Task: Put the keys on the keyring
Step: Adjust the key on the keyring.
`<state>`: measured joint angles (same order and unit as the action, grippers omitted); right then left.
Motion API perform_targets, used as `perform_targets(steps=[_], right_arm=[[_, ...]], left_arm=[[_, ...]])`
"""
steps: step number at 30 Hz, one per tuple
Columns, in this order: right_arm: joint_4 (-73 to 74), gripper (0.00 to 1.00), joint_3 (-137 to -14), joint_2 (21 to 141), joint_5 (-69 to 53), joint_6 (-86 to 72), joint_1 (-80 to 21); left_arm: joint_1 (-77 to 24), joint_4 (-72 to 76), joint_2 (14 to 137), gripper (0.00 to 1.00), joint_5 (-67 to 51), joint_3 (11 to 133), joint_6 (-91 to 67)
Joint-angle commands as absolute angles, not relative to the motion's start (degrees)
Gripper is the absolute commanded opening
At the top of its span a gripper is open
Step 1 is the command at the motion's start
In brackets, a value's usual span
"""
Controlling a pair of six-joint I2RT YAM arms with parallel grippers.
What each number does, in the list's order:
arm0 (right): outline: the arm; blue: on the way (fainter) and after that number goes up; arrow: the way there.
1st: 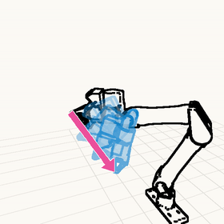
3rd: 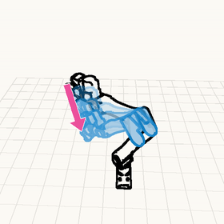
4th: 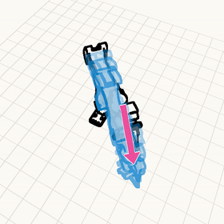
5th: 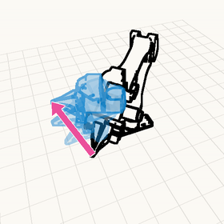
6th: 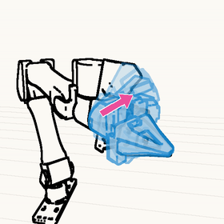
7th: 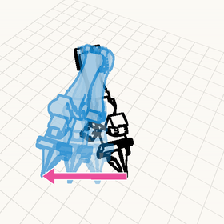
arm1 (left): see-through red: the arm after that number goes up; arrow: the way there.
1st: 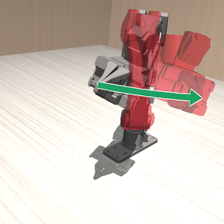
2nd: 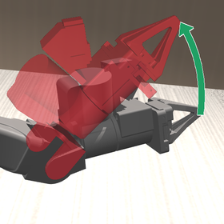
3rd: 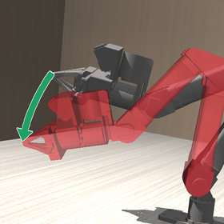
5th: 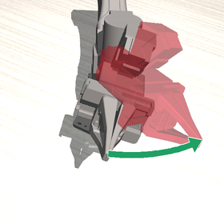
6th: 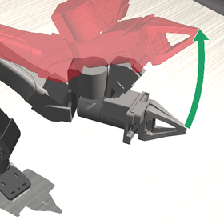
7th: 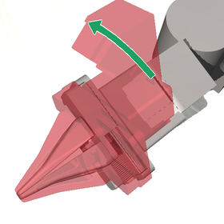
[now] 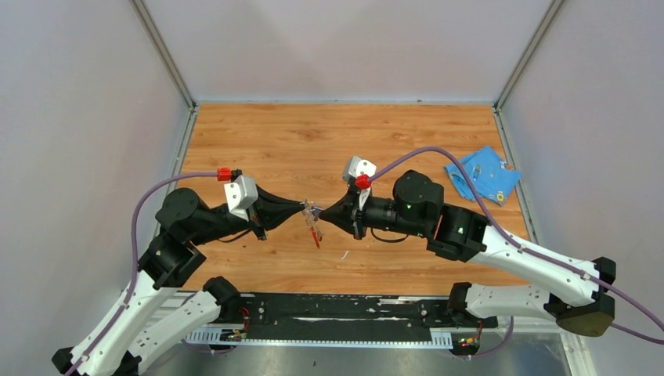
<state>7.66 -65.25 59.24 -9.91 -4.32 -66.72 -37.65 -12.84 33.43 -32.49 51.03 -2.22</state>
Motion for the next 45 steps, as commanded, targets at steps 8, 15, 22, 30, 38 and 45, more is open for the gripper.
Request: perform_targets(steps=[8,15,22,30,38,45], right_arm=[[14.94,0.00,-67.27,60.62,-14.51,-4.05,-66.45],[17.83,0.14,-70.56,62.35,-15.38,-2.59,-66.45],[18.72,0.56,-75.36,59.79,-15.25,3.35,-66.14],[11.13,0.52,-73.58,60.51,-22.23,6.99,-65.60],[10.84,0.40,-74.64,63.11,-27.39,6.96,-64.71],[10.03,0.26,-74.61,64.40,-29.58,5.83,-64.50]], left_arm=[[-37.79,-10.07,33.05,0.00,-35.75,51.83,1.47],[-37.84,-10.42,32.99,0.00,-39.00,52.16,2.07],[-37.84,-12.13,33.17,0.00,-42.00,52.29,3.19],[-37.79,-13.02,33.73,0.00,-47.74,52.64,4.16],[-37.79,-13.41,33.50,0.00,-48.33,52.82,4.82],[-37.79,-12.94,33.29,0.00,-48.50,52.57,4.57]])
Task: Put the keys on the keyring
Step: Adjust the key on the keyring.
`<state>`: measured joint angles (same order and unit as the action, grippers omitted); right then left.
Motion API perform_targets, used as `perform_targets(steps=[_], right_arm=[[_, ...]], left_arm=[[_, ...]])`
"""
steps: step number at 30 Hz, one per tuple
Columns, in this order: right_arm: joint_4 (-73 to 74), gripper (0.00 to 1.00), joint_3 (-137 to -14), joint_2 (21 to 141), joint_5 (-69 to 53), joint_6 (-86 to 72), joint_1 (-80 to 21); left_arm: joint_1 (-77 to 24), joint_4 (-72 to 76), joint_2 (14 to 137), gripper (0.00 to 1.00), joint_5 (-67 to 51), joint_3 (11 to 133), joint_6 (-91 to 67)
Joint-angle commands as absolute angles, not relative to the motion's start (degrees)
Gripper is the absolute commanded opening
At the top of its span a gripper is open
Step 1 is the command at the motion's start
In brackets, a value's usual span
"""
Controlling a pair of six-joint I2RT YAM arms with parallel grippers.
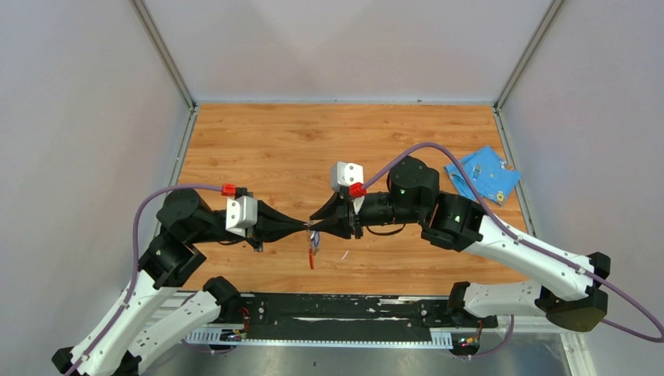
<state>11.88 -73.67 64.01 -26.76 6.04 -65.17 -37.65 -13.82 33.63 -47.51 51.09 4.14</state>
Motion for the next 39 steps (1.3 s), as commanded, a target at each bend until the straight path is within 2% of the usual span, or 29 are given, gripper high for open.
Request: perform_targets(steps=[1,5,12,16,19,22,29,39], right_arm=[[9.93,0.22,-74.66,64.61,-29.73,5.62,-64.44],[10.26,0.02,-74.94,65.52,-30.28,5.36,-64.40],[17.81,0.00,-78.24,67.07,-30.15,6.82,-64.05],[28.48,0.01,-84.54,69.96,-28.74,8.45,-64.07],[38.56,0.00,-92.42,74.52,-28.34,9.08,-64.06],[47.28,0.00,-98.38,79.65,-28.88,9.57,-64.20],[55.12,0.00,-104.85,84.50,-23.57,11.88,-66.93],[56.85,0.00,-109.23,87.60,-23.63,11.87,-68.72]], left_arm=[[-37.79,-12.97,33.23,0.00,-48.55,52.56,4.61],[-37.79,-13.02,33.22,0.00,-48.86,52.55,4.74],[-37.79,-18.03,33.97,0.00,-50.95,53.46,9.06],[-37.79,-30.55,35.77,0.38,-53.61,56.06,20.82],[-37.79,-35.72,36.71,0.44,-53.51,56.74,25.80],[-37.79,-35.95,37.00,0.44,-51.85,56.84,27.74],[-37.79,-36.69,38.13,0.36,-48.31,57.39,27.71],[-37.79,-36.83,39.62,0.26,-50.24,57.18,27.05]])
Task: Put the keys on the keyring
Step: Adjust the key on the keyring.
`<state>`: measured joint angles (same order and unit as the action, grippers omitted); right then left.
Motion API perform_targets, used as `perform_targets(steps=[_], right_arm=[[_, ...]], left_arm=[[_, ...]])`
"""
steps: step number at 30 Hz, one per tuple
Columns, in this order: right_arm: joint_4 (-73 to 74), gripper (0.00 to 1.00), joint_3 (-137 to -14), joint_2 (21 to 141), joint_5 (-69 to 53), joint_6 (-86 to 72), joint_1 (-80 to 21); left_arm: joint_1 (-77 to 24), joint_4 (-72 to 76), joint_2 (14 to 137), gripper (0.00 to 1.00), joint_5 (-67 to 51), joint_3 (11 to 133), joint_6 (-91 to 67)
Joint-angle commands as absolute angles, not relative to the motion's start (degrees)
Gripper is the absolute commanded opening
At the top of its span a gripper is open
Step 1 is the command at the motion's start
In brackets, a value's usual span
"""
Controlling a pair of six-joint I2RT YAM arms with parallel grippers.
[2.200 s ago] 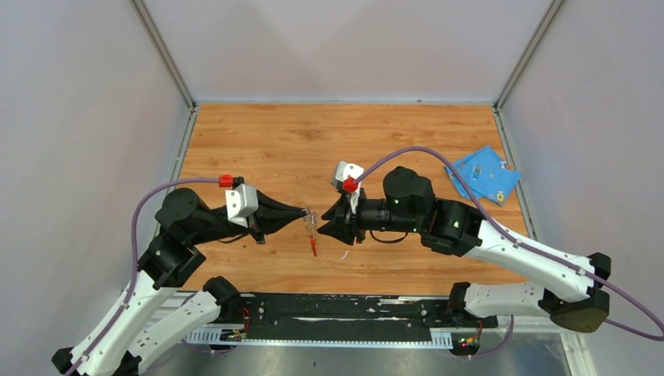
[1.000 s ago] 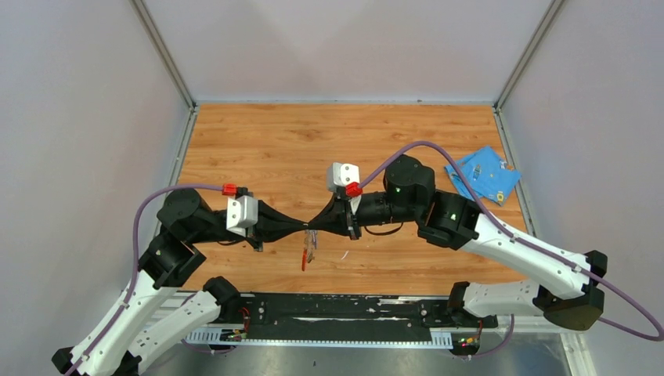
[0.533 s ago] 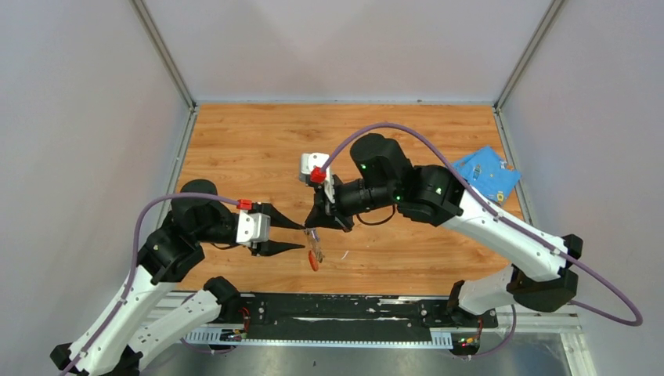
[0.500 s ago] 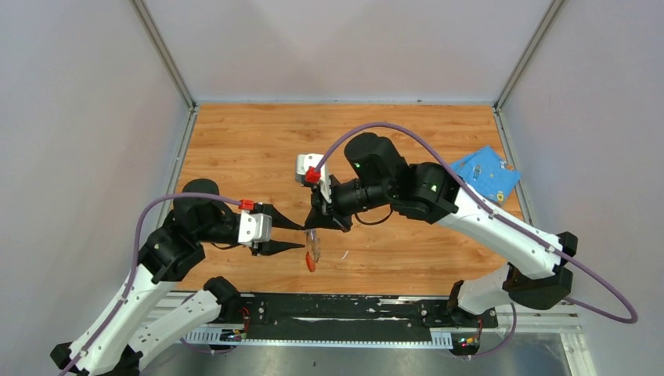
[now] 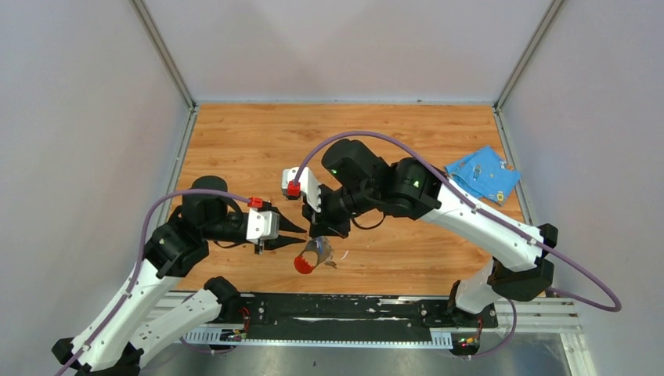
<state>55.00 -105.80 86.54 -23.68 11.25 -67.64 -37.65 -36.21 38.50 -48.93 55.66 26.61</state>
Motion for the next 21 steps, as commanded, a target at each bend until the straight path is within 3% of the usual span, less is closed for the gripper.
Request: perform_targets(steps=[1,10,15,21], right_arm=[[56.86,0.00,-109.63,87.91,-23.90,11.87,-68.77],[57.41,0.00,-110.53,89.56,-25.00,12.30,-68.99],[57.39,0.00,-110.78,89.70,-25.81,12.24,-68.99],[57.39,0.00,-110.90,89.32,-27.02,11.90,-68.99]], left_arm=[[-37.82,-36.83,39.80,0.25,-50.29,57.29,27.11],[-37.79,-36.85,40.10,0.20,-50.38,58.02,27.07],[-37.79,-36.83,39.58,0.00,-49.37,56.74,27.52],[-37.84,-37.35,38.99,0.00,-48.74,55.81,27.82]])
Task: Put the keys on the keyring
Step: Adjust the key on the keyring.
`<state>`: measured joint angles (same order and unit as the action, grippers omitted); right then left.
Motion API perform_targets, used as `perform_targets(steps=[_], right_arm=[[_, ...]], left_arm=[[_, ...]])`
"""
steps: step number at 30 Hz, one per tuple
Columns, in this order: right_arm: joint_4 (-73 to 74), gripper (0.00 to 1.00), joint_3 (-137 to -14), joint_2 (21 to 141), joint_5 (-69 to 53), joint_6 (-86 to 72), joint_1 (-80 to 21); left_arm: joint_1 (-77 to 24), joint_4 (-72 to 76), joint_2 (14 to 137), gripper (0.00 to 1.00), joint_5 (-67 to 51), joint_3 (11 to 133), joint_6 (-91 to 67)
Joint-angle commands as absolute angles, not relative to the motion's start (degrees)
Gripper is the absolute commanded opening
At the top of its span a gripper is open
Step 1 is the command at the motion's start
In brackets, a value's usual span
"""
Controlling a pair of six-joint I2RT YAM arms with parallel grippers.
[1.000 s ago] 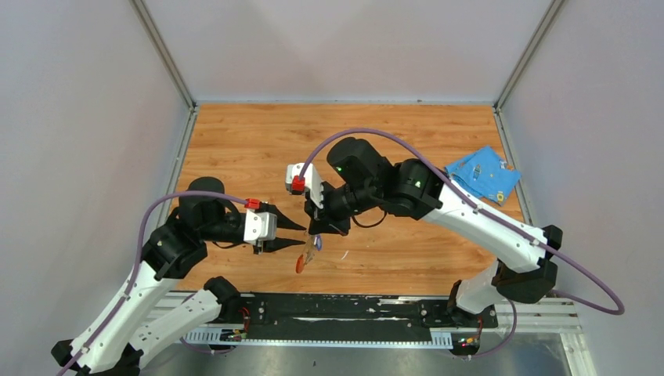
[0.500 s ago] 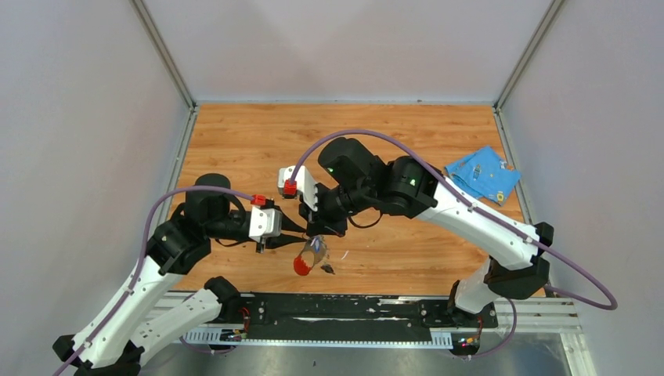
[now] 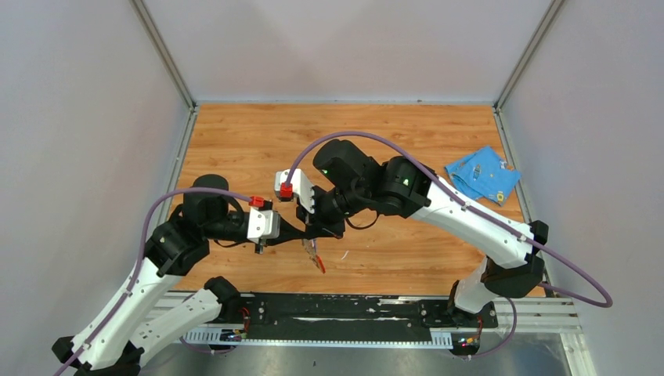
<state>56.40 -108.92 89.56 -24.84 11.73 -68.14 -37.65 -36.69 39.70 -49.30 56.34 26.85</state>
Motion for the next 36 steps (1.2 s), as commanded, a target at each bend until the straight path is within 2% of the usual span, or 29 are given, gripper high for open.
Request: perform_targets(steps=[1,7,8,13,15,17,25,31,36], right_arm=[[57.35,0.00,-110.96,89.30,-27.47,11.87,-68.99],[56.99,0.00,-111.50,89.37,-29.17,11.39,-68.95],[56.51,0.05,-111.28,89.09,-28.76,11.05,-68.99],[47.78,0.43,-104.11,82.48,-20.59,9.27,-68.70],[40.11,0.54,-97.21,76.85,-17.85,7.95,-68.21],[31.84,0.60,-89.79,71.07,-16.25,5.13,-67.17],[10.14,0.63,-69.43,57.24,-11.97,-2.40,-65.83],[5.44,0.61,-69.40,56.83,-16.32,-3.14,-64.55],[4.74,0.57,-71.04,58.80,-28.61,-6.72,-59.91]], left_arm=[[-37.80,-37.46,38.94,0.00,-48.84,55.73,27.97],[-37.79,-38.14,39.46,0.00,-48.89,56.28,28.19],[-37.79,-38.14,39.46,0.00,-48.85,56.44,28.13],[-37.79,-36.34,39.78,0.00,-46.99,58.05,24.06],[-37.79,-32.71,39.38,0.00,-46.12,57.74,19.01],[-37.79,-26.99,38.05,0.00,-45.35,56.38,13.15],[-37.79,-7.34,35.88,0.00,-43.18,52.65,-4.72],[-37.79,-1.77,35.64,0.00,-47.78,51.07,-6.79],[-37.79,-1.85,35.19,0.00,-48.44,51.13,-5.39]])
